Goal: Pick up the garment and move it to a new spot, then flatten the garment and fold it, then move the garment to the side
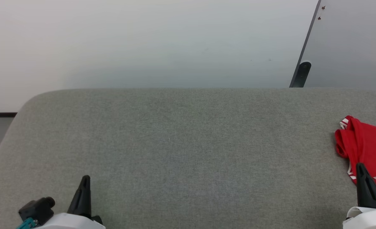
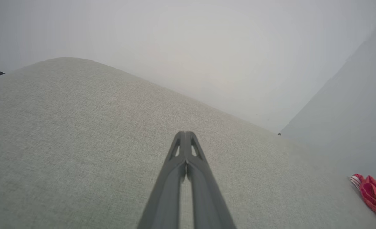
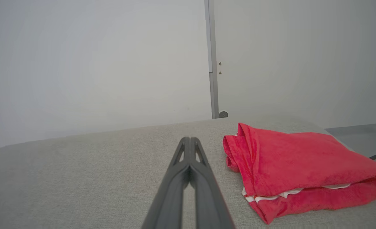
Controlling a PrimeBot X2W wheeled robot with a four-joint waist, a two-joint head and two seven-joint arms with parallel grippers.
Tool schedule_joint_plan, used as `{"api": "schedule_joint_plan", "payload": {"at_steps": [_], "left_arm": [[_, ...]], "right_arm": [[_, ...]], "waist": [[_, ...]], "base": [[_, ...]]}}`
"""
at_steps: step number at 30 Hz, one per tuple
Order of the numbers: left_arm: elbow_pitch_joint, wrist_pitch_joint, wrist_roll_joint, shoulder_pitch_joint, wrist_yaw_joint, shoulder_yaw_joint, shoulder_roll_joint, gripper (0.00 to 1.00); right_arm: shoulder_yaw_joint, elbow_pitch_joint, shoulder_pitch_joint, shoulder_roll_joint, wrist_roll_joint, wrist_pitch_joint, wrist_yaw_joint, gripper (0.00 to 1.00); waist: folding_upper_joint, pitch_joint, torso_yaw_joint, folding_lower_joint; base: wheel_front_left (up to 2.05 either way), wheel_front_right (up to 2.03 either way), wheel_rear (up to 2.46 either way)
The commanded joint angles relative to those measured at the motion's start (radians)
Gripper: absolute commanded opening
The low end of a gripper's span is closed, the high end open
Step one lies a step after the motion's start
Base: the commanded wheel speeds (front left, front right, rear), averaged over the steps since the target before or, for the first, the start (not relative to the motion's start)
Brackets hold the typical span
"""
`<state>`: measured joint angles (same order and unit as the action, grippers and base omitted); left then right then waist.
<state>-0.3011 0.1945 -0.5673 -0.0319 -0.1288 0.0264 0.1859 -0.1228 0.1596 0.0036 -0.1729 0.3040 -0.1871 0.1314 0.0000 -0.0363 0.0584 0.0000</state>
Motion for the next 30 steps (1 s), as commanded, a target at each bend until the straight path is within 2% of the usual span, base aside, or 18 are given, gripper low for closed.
{"api": "schedule_joint_plan", "payload": {"at_steps": [1,30], "left_arm": [[0.020,-0.010,-0.046,-0.027,0.000,0.009,0.001,0.00],[0.036,-0.121,-0.420,-0.049,-0.001,0.039,-0.049,0.00]], "right_arm": [[-0.001,-0.010,-0.033,0.000,0.058,0.010,0.000,0.00],[0.005,0.022,-0.065,0.045,0.526,0.117,0.000,0.00]], "waist": [[0.0000,0.001,-0.001,0.0000],[0.0000,0.011,-0.016,0.0000]], "base": [[0.00,0.00,0.00],[0.00,0.00,0.00]]}}
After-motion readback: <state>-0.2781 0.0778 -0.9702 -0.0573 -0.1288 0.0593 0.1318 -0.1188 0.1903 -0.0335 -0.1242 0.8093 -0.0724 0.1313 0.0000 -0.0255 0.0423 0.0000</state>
